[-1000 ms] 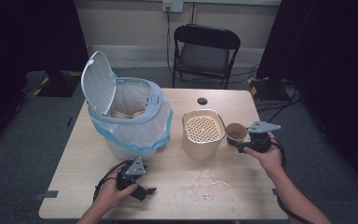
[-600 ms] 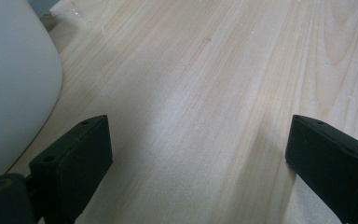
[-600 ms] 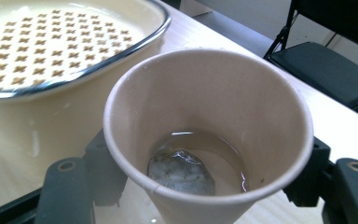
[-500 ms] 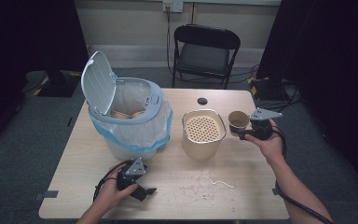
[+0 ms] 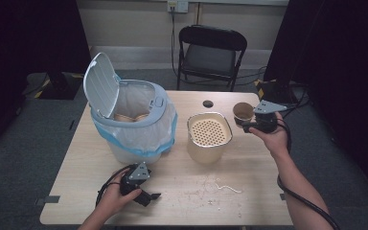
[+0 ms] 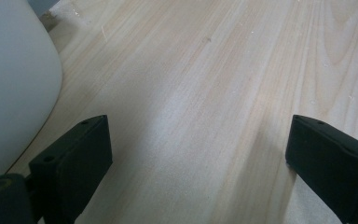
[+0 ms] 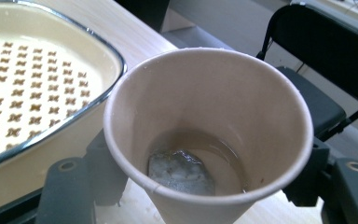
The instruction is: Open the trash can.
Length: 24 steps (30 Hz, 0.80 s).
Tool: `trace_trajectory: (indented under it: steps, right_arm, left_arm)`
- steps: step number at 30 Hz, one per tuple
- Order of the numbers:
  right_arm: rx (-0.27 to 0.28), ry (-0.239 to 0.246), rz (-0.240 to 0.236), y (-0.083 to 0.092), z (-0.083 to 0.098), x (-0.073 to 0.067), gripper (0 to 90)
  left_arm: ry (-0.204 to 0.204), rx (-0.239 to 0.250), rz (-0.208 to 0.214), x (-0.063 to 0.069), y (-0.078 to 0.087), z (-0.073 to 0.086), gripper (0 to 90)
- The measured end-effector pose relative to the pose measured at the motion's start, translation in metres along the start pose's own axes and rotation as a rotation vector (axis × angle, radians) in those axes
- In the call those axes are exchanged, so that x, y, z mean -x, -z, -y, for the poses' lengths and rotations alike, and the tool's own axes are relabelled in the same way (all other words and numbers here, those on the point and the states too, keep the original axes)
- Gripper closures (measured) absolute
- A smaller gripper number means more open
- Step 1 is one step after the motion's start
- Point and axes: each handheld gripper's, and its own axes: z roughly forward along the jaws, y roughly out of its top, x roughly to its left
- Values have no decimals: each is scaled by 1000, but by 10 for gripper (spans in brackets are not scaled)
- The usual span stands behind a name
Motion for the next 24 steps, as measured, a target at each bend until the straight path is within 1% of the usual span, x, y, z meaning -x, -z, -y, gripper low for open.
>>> trace_trajectory:
  steps: [2,3,5,6,7,8,10,12,13,14,17,19,20,21,22,24]
  right_arm:
    - [10,11,7,-1,-2,1,300]
    - [20,8,-5,-2,-3,2,300]
    - [20,25,-4,-4,-5,3,300]
    - [21,32,-13,-6,-6,3,300]
    - [20,40,-15,-6,-7,2,300]
    - [22,52,-10,-7,-8,2,300]
    - [28,59,-11,-8,-10,2,300]
    - [34,80,-3,-9,-13,1,302]
    - [34,96,0,-10,-15,1,302]
    - [33,114,0,-10,-17,1,302]
    - [48,143,4,-11,-23,2,303]
    - [47,180,12,-12,-27,1,303]
    - [49,195,13,-12,-29,0,303]
    - [49,211,18,-13,-30,0,303]
    - [52,223,22,-13,-32,-1,303]
    - [60,238,27,-13,-35,-2,304]
  left_arm:
    - [-1,0,1,0,0,0,61]
    - [0,0,0,0,0,0,61]
    - [0,-1,0,0,0,0,61]
    - [11,6,3,1,0,0,61]
    - [14,16,-3,1,-1,0,60]
    - [15,15,-3,1,-1,0,58]
    - [16,18,-2,1,-2,0,57]
    - [15,18,-2,1,-2,0,57]
    - [8,12,-4,1,-1,0,57]
    - [16,18,-2,1,-2,0,57]
    - [13,10,0,1,-1,0,57]
    - [15,15,-2,1,-1,0,57]
    - [11,2,2,1,0,0,56]
    - [12,6,5,1,-1,0,57]
    - [15,15,-2,1,-1,0,57]
    - [11,0,3,1,0,0,57]
